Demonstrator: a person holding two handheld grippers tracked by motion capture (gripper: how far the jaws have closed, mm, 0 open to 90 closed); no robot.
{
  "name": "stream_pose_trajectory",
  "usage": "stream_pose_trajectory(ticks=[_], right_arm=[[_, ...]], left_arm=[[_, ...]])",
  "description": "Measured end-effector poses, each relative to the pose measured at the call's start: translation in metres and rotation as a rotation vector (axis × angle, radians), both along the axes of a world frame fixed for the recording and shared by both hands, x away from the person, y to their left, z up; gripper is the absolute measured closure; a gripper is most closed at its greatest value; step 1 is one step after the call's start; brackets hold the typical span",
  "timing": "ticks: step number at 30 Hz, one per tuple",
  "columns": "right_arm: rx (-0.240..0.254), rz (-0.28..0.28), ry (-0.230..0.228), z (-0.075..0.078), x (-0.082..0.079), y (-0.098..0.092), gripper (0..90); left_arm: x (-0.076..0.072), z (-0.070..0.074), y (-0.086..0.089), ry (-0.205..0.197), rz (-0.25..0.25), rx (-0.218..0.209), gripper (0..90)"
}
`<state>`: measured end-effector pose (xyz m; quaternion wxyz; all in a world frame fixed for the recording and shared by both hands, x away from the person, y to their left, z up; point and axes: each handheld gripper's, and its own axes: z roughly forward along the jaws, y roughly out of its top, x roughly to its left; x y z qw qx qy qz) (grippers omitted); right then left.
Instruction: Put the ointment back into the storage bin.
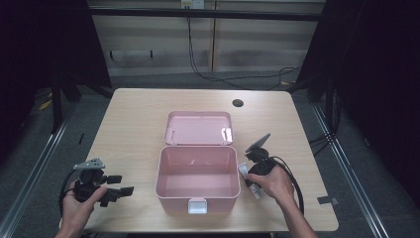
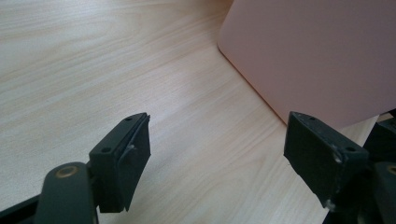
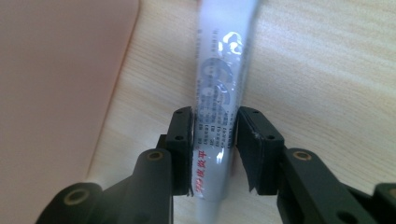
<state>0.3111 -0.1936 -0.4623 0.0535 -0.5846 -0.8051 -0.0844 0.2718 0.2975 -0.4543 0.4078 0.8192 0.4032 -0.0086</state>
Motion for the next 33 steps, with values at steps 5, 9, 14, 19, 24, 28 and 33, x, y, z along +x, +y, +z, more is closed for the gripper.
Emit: stream_pose_trajectory(ticks=[5,9,14,19,24,28,33], right_arm=[[-0.011,0.008,0.002,-0.002,0.001,0.001,67.5],[-0.015,0.01,0.002,-0.002,0.001,0.002,67.4],[-0.039,0.045,-0.001,-0.004,0.0,0.006,67.5],[-0.036,0.054,-0.004,-0.004,0.0,0.004,68.6],[-0.03,0.038,-0.016,0.001,-0.001,-0.003,71.9],[-0.028,0.041,-0.013,0.001,-0.001,-0.006,71.9],[-0.037,0.054,-0.002,0.002,-0.002,-0.006,71.9]], left_arm=[[0.0,0.0,0.0,-0.002,-0.001,-0.001,22.7],[0.0,0.0,0.0,0.001,0.003,-0.003,22.7],[0.0,0.0,0.0,-0.001,0.0,-0.002,22.7],[0.0,0.0,0.0,-0.002,0.0,-0.003,22.7],[0.0,0.0,0.0,-0.001,-0.001,-0.002,22.7],[0.0,0.0,0.0,-0.001,0.001,0.001,22.7],[0.0,0.0,0.0,0.0,0.001,-0.002,22.7]])
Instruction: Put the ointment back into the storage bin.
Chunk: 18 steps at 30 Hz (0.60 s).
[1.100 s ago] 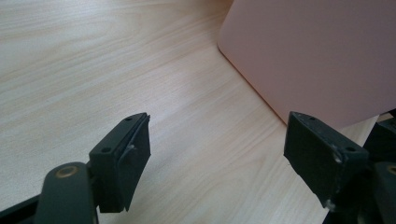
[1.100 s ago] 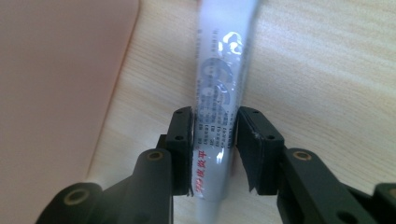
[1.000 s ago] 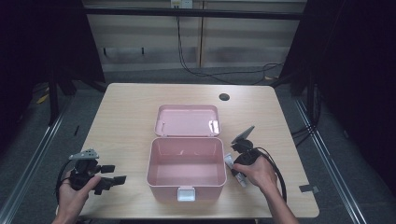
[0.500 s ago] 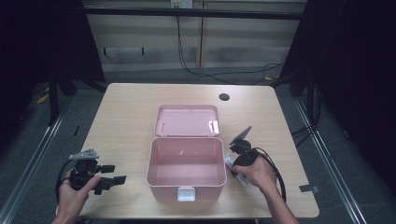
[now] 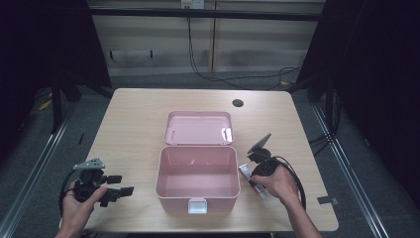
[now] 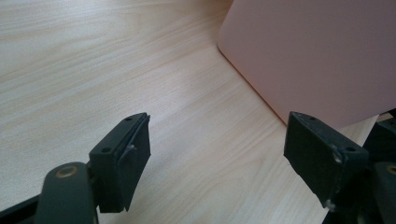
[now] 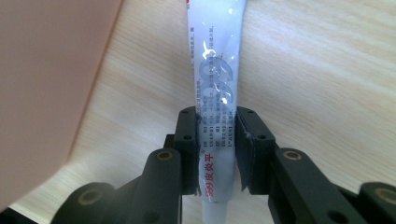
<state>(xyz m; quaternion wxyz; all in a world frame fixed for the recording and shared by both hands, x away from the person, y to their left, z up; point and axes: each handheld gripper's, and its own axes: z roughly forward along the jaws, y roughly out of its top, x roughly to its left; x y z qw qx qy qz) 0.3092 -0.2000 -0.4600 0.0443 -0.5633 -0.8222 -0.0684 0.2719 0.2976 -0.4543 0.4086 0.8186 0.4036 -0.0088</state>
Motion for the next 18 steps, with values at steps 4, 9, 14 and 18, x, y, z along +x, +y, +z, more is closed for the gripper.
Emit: stream_pose_trajectory(ticks=[4,9,14,18], right_arm=[[-0.002,0.013,-0.005,0.005,-0.001,-0.002,71.9],[0.01,0.027,-0.015,0.012,-0.001,-0.007,71.9],[0.012,0.043,-0.02,0.016,-0.004,-0.012,71.9],[0.015,0.045,-0.015,0.018,-0.005,-0.016,71.9]], left_arm=[[0.0,0.0,0.0,-0.001,-0.003,0.002,22.7],[0.0,0.0,0.0,-0.001,-0.002,0.001,22.7],[0.0,0.0,0.0,-0.001,-0.001,0.001,22.7],[0.0,0.0,-0.001,0.002,-0.006,-0.002,22.7]])
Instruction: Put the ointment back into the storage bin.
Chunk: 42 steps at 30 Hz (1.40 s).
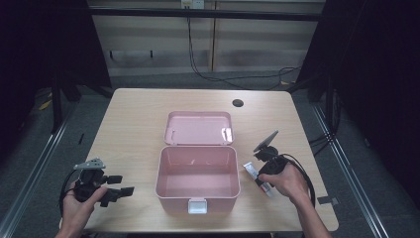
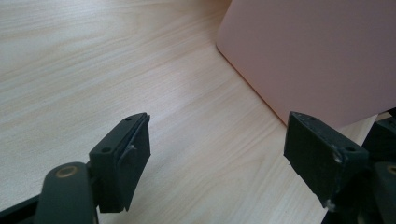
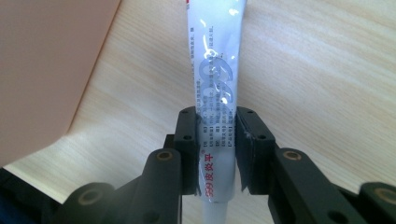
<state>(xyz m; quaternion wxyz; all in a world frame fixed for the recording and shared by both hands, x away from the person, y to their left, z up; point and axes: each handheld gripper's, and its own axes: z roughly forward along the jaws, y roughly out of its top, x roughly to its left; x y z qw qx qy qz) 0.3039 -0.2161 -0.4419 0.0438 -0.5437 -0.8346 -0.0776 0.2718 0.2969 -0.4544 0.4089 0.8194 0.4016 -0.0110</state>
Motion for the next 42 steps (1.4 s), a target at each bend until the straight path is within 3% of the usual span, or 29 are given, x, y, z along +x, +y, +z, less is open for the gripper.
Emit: stream_pose_trajectory(ticks=[8,22,42], right_arm=[[0.007,0.055,0.001,0.008,-0.004,-0.006,71.8],[0.005,0.104,-0.017,0.033,-0.01,-0.007,71.8],[-0.001,0.138,-0.033,0.05,-0.017,-0.007,71.8]], left_arm=[[0.0,0.0,0.001,-0.004,0.004,-0.002,22.7],[0.0,0.0,0.0,-0.003,0.001,0.0,22.7],[0.0,0.0,0.001,-0.004,0.003,-0.001,22.7]])
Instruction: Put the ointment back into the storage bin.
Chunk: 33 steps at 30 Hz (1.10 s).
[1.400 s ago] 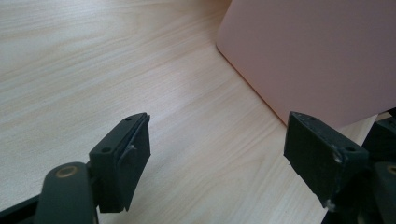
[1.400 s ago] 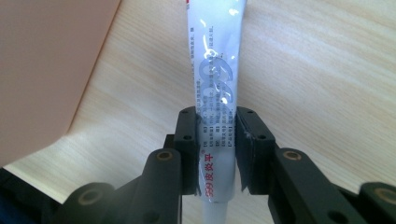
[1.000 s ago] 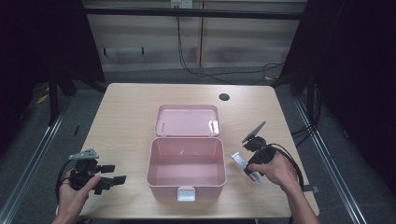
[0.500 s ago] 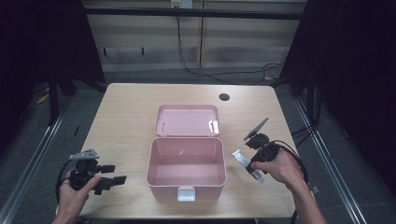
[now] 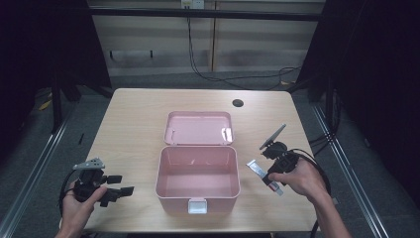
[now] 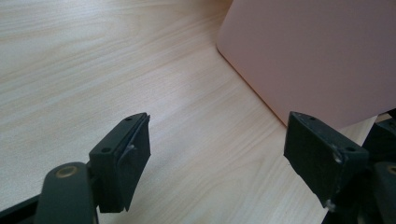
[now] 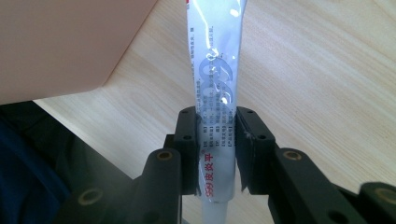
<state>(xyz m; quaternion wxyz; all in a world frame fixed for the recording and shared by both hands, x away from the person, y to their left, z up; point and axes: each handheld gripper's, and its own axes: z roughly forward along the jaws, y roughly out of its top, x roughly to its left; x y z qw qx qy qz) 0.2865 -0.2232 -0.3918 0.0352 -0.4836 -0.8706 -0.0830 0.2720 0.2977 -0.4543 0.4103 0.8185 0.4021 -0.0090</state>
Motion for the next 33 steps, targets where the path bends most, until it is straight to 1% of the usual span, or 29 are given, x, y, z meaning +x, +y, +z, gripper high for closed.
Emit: stream_pose_trajectory(ticks=[7,10,13,16,17,19,21,23,24,27,29,30,33], right_arm=[[0.005,0.017,0.003,0.005,-0.004,0.002,71.8],[0.013,0.021,-0.018,0.009,-0.006,0.001,71.8],[0.025,0.011,-0.023,0.013,-0.007,-0.002,71.8],[0.024,0.017,-0.027,0.018,-0.008,-0.003,71.8],[0.025,0.026,-0.032,0.023,-0.009,-0.004,71.8],[0.029,0.027,-0.039,0.026,-0.01,-0.004,71.7],[0.029,0.031,-0.034,0.028,-0.01,-0.004,71.7],[0.025,0.054,-0.04,0.031,-0.01,-0.002,71.8],[0.025,0.054,-0.04,0.031,-0.01,-0.002,71.8],[0.027,0.083,-0.044,0.037,-0.009,0.0,71.8],[0.033,0.091,-0.043,0.04,-0.009,0.001,71.7],[0.026,0.095,-0.045,0.041,-0.009,0.002,71.7],[0.025,0.105,-0.049,0.045,-0.009,0.004,71.8]], left_arm=[[0.0,0.0,0.0,0.001,-0.001,0.002,22.7],[0.0,0.0,0.0,-0.001,0.0,0.003,22.7],[0.0,0.0,0.0,0.001,0.0,0.002,22.7],[0.0,0.0,0.0,0.002,0.0,0.0,22.7],[0.0,0.0,0.0,0.0,0.0,0.003,22.7],[0.0,0.0,0.0,0.001,0.001,0.002,22.7],[0.0,0.0,0.0,0.001,0.001,0.003,22.7],[0.0,0.0,0.0,0.002,-0.001,0.004,22.7],[0.0,0.0,0.0,0.002,-0.001,0.004,22.7],[0.0,0.0,0.0,0.0,0.001,0.003,22.7],[0.0,0.0,0.0,0.001,0.002,0.003,22.7],[0.0,0.0,0.0,0.001,0.002,0.003,22.7],[0.0,0.0,0.0,0.001,0.0,0.003,22.7]])
